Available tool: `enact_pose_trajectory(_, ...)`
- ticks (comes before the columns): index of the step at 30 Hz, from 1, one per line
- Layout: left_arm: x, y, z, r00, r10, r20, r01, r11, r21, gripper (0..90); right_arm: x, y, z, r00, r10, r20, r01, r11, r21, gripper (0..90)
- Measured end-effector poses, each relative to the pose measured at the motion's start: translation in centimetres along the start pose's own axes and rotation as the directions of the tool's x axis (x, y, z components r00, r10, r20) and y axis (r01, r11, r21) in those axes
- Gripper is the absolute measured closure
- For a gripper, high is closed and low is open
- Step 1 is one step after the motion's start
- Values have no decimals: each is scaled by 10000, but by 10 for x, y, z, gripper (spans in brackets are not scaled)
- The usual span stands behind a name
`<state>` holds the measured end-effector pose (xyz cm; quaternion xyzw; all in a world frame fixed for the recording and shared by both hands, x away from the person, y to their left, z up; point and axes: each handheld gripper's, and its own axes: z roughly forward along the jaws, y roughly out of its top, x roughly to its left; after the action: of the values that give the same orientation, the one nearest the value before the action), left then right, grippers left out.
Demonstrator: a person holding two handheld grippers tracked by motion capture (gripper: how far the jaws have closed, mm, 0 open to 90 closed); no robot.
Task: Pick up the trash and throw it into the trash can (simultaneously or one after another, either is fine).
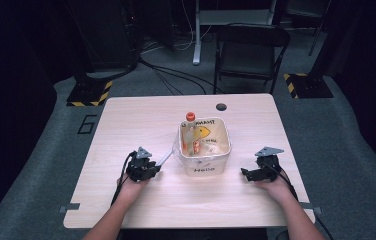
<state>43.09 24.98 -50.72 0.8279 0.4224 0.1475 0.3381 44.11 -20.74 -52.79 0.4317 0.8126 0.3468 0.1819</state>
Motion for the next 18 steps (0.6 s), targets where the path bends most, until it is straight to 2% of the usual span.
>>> enact_pose_trajectory(2,0,-2,-4,9999,160,-20,-159,9998,93,664,0,0,0,10000,2,1,-2,10000,1,44)
enact_pose_trajectory(6,-1,-6,-9,9999,126,25,-127,9999,109,664,0,0,0,10000,7,4,-7,10000,2,45)
enact_pose_trajectory(8,0,-11,-15,9997,235,-28,-234,9993,294,665,0,0,0,10000,19,5,-19,10000,1,45)
enact_pose_trajectory(10,-1,-14,-17,10000,81,5,-81,9997,217,666,0,0,0,10000,42,3,-42,10000,6,45)
enact_pose_trajectory(12,-1,-17,-20,9999,169,22,-170,9993,343,670,0,0,0,10000,47,4,-47,10000,9,44)
enact_pose_trajectory(18,-2,-23,-21,10000,76,40,-77,9994,344,689,1,0,0,10000,62,30,-62,10000,11,44)
